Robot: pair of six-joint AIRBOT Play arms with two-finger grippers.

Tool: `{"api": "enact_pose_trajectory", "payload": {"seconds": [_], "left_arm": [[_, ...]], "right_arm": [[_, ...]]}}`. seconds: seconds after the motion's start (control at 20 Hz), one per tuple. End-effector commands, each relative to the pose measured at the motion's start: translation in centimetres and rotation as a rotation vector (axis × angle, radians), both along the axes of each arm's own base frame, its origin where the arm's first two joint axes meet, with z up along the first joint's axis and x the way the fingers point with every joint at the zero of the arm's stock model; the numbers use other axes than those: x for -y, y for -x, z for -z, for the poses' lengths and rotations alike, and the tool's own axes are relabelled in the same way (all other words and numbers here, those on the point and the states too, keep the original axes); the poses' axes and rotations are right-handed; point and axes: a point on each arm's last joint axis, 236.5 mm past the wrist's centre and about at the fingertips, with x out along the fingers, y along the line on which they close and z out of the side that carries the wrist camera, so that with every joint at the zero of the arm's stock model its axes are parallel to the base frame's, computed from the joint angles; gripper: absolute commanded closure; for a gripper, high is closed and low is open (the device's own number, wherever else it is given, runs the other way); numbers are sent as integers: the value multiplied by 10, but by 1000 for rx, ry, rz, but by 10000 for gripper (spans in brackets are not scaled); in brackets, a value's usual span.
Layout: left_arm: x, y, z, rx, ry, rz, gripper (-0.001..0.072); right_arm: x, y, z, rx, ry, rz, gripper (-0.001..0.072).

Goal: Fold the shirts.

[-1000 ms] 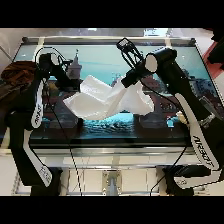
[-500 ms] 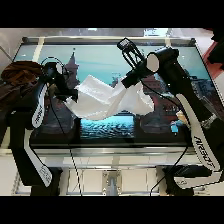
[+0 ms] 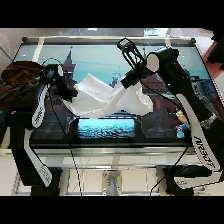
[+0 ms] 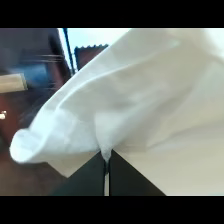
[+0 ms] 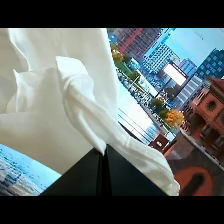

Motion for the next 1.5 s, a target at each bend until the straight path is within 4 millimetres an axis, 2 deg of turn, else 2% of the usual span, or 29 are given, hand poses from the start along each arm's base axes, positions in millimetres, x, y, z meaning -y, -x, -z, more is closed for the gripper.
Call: {"api": "enact_pose_trajectory", "payload": {"seconds": [0.0, 0.1, 0.2, 0.3, 0.35, 0.45, 0.5, 0.55, 0.65, 0.75, 0.9, 1.0, 1.05, 1.1, 1.15, 1.25, 1.35, 1.45], "left_arm": [[0, -1, 0, 4, 0, 0, 694], [-3, 2, -5, -7, -6, 24, 694], [-11, -2, -24, 34, -38, 38, 694], [-21, -8, -58, 92, -80, 58, 694], [-26, -13, -83, 143, -100, 57, 694], [-28, -22, -144, 275, -106, 57, 694], [-28, -24, -181, 355, -101, 52, 694], [-27, -22, -220, 437, -93, 47, 694], [-22, -6, -301, 629, -60, 42, 694], [-13, 24, -383, 846, -5, 48, 694], [-4, 81, -503, 1214, 69, 59, 694], [-6, 112, -564, 1424, 84, 55, 695], [-6, 120, -578, 1475, 86, 53, 695], [-7, 121, -578, 1474, 86, 54, 695], [-4, 115, -563, 1429, 95, 58, 695], [4, 91, -515, 1295, 116, 65, 695], [7, 53, -446, 1131, 111, 61, 695], [-2, 9, -382, 1015, 58, 26, 695]], "right_arm": [[-1, 2, -1, -4, -7, -2, 681], [3, 5, -6, -3, 5, 1, 682], [19, 13, -24, 24, 30, 22, 683], [50, 19, -59, 106, 70, 106, 682], [67, 25, -82, 159, 81, 148, 682], [95, 47, -131, 261, 59, 215, 682], [103, 60, -152, 301, 24, 236, 683], [111, 76, -176, 347, -24, 256, 683], [123, 111, -217, 424, -136, 284, 683], [134, 145, -250, 498, -227, 282, 683], [124, 184, -287, 571, -386, 204, 684], [124, 190, -300, 614, -423, 191, 683], [125, 187, -304, 633, -421, 195, 683], [124, 179, -304, 647, -408, 199, 683], [122, 169, -302, 656, -396, 204, 683], [122, 139, -282, 659, -324, 228, 683], [125, 98, -240, 621, -181, 270, 683], [130, 58, -179, 534, -44, 303, 684]]}}
